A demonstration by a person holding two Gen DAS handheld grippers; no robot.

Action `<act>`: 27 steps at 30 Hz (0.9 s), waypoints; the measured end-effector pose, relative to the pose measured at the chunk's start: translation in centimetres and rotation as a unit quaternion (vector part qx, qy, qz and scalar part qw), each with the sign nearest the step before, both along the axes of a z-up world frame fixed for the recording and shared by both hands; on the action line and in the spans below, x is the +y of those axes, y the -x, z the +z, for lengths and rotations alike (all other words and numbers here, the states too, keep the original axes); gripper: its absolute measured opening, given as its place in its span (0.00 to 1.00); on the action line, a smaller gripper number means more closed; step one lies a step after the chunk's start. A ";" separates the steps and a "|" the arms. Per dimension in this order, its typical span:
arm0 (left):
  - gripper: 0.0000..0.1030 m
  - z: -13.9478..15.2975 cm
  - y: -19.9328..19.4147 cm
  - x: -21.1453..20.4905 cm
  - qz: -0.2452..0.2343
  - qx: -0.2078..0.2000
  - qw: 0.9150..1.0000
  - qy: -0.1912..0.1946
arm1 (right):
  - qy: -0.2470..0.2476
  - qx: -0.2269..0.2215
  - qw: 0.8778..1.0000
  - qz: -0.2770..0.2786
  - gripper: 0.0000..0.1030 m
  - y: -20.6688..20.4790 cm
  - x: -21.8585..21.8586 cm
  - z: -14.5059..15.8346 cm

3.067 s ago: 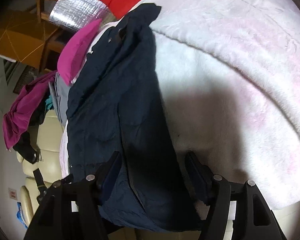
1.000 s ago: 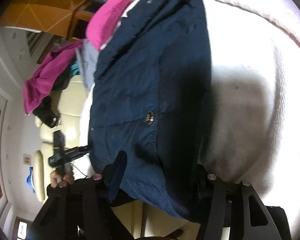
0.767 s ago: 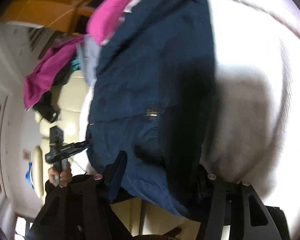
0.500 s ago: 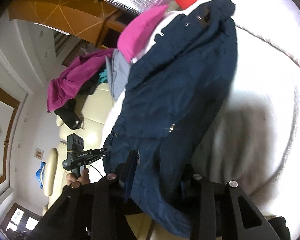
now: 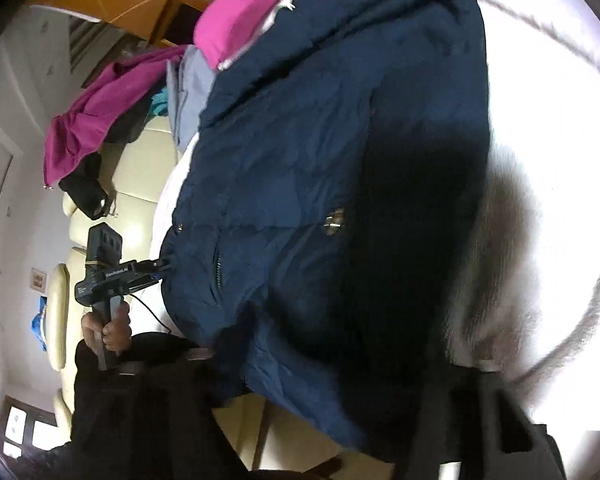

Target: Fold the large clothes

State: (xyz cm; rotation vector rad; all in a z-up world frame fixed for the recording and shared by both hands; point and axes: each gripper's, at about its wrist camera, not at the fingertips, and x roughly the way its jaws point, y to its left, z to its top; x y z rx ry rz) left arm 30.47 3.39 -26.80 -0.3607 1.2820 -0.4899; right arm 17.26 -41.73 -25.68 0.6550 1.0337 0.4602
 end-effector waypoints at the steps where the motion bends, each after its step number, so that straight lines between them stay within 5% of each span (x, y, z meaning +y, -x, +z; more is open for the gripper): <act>1: 0.13 0.2 0.1 0.3 -0.001 -0.004 1.000 0.006 | -0.004 -0.018 1.000 -0.005 0.31 0.3 -0.2 0.8; 10: 0.10 6.1 -2.0 2.6 0.028 -0.059 0.989 0.133 | -0.074 -0.133 0.987 -0.043 0.19 -0.8 -2.0 6.8; 16: 0.10 10.9 -6.8 2.1 0.054 -0.115 0.977 0.173 | -0.103 -0.178 0.973 -0.108 0.15 -4.9 -3.2 9.7; 27: 0.10 8.4 -17.5 -0.2 0.180 -0.155 0.948 0.211 | -0.157 -0.164 0.941 -0.251 0.14 -18.0 -8.5 8.0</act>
